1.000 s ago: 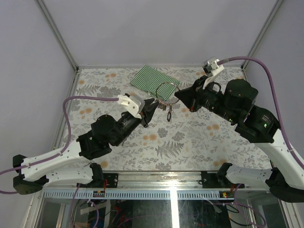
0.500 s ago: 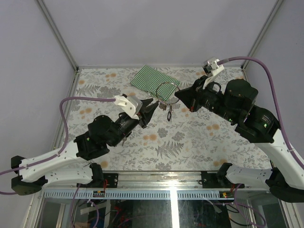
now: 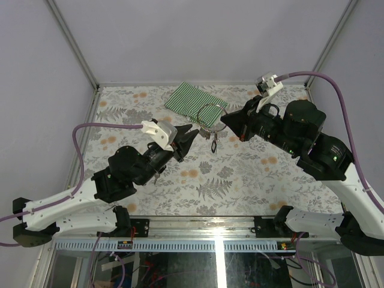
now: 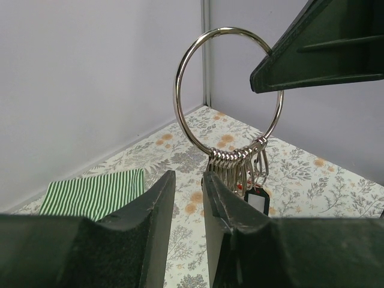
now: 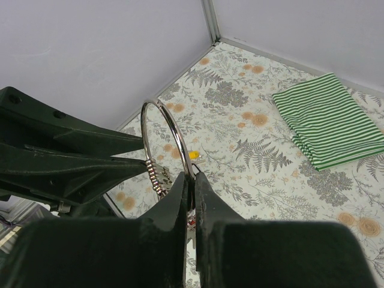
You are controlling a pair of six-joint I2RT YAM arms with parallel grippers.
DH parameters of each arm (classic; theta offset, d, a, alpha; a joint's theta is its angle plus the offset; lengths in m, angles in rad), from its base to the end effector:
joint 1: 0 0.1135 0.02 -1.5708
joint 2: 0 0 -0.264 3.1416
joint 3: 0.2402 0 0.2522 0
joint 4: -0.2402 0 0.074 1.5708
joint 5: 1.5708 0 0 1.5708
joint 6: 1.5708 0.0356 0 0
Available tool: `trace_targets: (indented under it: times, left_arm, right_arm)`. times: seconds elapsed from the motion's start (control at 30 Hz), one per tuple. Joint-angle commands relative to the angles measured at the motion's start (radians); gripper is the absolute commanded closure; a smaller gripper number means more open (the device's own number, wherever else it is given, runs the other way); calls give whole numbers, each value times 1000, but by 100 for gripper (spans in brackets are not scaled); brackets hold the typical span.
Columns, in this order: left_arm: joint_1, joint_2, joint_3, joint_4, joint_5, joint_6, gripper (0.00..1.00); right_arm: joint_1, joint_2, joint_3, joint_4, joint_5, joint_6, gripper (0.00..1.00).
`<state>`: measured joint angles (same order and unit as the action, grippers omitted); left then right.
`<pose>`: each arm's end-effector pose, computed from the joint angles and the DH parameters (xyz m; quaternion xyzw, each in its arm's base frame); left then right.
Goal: Put the keys on the keyring
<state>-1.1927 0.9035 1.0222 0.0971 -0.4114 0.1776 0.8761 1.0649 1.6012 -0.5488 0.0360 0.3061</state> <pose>0.0859 -0.1777 0.4323 0.2651 0.5758 -0.2588 0.7288 0.1172 0.1387 0.5198 -0.1879 0.6863 0.3809 0.5905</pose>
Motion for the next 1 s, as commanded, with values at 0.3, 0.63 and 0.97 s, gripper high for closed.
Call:
trace_targets:
  times: [0.3, 0.63, 0.97]
  left_arm:
    - [-8, 30, 12, 25, -9, 5, 76]
    - [-9, 40, 18, 33, -22, 12, 81]
    - [-8, 52, 19, 57, -30, 18, 81]
  right_arm:
    - [-2, -13, 23, 60, 4, -6, 100]
    - [-1, -11, 16, 69, -2, -5, 100]
    - [-1, -11, 15, 72, -8, -2, 100]
